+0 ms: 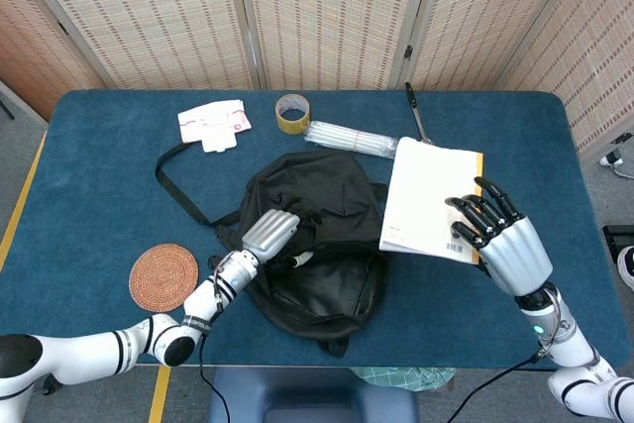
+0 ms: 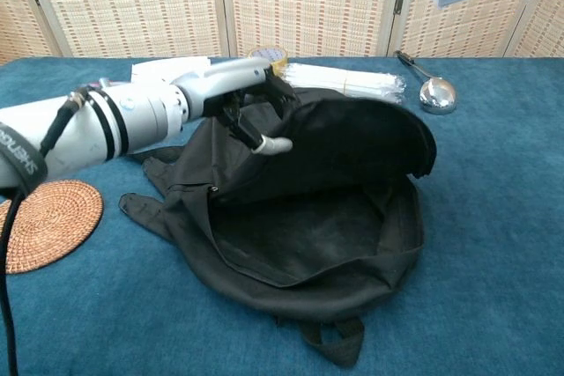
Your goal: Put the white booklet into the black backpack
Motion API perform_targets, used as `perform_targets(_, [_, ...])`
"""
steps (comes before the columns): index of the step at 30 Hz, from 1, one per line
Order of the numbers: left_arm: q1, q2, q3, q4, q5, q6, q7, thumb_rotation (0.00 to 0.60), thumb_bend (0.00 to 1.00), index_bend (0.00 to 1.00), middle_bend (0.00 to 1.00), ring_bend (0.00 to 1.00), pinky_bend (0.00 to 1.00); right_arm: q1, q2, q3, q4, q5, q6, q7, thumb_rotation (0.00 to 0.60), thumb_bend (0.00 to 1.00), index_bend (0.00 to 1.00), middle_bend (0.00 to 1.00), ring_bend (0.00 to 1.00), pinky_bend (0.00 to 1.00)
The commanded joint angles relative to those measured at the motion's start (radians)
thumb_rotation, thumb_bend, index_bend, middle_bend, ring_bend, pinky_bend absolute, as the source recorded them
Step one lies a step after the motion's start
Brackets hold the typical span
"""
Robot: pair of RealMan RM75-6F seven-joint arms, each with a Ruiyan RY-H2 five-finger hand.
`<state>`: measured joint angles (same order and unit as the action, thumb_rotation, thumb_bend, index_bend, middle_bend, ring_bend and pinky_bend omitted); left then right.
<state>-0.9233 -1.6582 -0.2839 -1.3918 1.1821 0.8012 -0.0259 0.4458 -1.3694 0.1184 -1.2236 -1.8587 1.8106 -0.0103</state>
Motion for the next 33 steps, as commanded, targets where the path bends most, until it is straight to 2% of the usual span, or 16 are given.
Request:
perform_targets(1, [-0.017, 0.026, -0.034, 0.026, -0.042, -0.016, 0.0, 0.6, 0.44, 0.61, 0.32, 0.29, 0.09, -0.001, 0.005, -0.017, -0.034, -0.045, 0.029, 0.021, 0.6, 0.59, 0.72, 0.39, 0.38, 0.22])
perform_targets(9, [-0.053, 0.073, -0.054, 0.078, -0.101, -0.059, 0.039, 0.6, 0.44, 0.6, 0.32, 0.27, 0.08, 0.001, 0.003, -0.035, -0.083, -0.12, 0.082, 0.071, 0.6, 0.59, 0.72, 0.4, 0.39, 0.24])
perform_targets(22, [-0.138, 0.042, -0.061, 0.201, -0.197, -0.123, 0.111, 0.6, 0.44, 0.58, 0.32, 0.27, 0.07, 0.011, 0.002, -0.132, -0.146, -0.229, 0.016, 0.129, 0.6, 0.59, 0.74, 0.41, 0.41, 0.28])
perform_targets(27, [-0.154, 0.037, -0.055, 0.214, -0.223, -0.127, 0.133, 0.6, 0.44, 0.57, 0.32, 0.26, 0.07, 0.022, -0.026, -0.171, -0.125, -0.238, -0.043, 0.175, 0.6, 0.59, 0.74, 0.42, 0.41, 0.29])
perform_targets(33, [-0.162, 0.042, -0.058, 0.209, -0.254, -0.131, 0.135, 0.6, 0.44, 0.57, 0.32, 0.26, 0.06, 0.039, -0.106, -0.2, -0.028, -0.227, -0.11, 0.231, 0.6, 0.59, 0.75, 0.42, 0.41, 0.3])
